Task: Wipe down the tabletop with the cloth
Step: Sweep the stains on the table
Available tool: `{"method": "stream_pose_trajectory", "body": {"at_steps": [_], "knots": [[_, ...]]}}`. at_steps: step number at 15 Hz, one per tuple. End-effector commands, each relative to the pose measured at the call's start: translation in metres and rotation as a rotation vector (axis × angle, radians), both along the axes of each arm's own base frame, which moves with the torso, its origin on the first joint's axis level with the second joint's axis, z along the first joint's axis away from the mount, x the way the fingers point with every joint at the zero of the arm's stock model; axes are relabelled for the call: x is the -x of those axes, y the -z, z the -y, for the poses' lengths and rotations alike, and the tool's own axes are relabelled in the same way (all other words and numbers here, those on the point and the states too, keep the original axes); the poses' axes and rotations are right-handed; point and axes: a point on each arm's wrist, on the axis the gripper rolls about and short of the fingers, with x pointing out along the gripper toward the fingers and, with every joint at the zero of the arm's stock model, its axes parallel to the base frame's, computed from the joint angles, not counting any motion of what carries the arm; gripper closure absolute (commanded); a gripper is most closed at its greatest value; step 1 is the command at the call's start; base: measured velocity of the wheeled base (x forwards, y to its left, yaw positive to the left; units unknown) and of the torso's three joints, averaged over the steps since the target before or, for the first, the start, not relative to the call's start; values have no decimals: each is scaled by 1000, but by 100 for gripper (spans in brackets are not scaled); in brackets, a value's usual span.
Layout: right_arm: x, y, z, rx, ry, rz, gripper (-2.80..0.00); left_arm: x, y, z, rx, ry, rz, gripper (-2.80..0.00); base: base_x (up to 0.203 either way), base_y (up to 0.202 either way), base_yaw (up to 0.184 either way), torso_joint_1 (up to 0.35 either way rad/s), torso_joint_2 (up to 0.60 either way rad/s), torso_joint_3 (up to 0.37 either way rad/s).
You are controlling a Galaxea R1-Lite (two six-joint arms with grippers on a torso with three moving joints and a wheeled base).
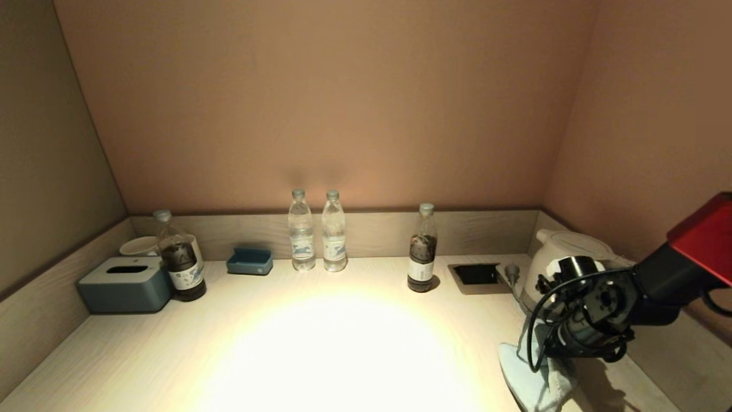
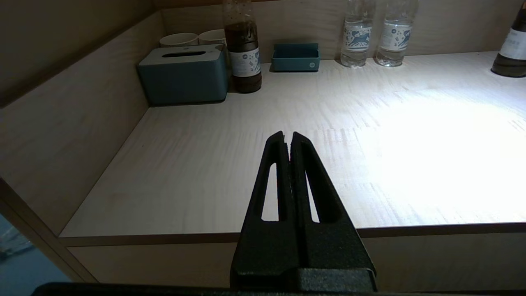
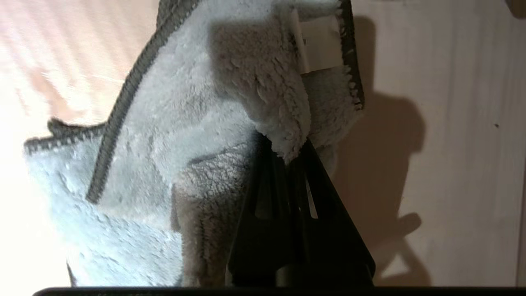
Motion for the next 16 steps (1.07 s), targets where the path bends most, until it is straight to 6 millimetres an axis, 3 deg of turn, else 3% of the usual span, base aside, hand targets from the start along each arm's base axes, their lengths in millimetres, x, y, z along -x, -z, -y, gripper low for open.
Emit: {"method": "stream_pose_trajectory", "body": {"at_steps": [1, 3, 5, 8, 12, 15, 16], "knots": [[-5, 8, -19, -7, -45, -14, 0, 0, 0, 0, 0, 0, 0, 0, 0, 0, 0, 0, 0, 0], [-8, 6, -47, -15, -113, 0, 0, 0, 0, 0, 0, 0, 0, 0, 0, 0, 0, 0, 0, 0], [-10, 3, -58, -23, -129, 19, 0, 0, 0, 0, 0, 0, 0, 0, 0, 0, 0, 0, 0, 0], [-20, -10, -109, -36, -256, 90, 0, 0, 0, 0, 0, 0, 0, 0, 0, 0, 0, 0, 0, 0], [-36, -17, -132, -44, -313, 150, 0, 0, 0, 0, 0, 0, 0, 0, 0, 0, 0, 0, 0, 0], [-44, -12, -159, -53, -375, 163, 0, 0, 0, 0, 0, 0, 0, 0, 0, 0, 0, 0, 0, 0], [-44, -12, -160, -54, -377, 164, 0, 0, 0, 0, 0, 0, 0, 0, 0, 0, 0, 0, 0, 0]]}}
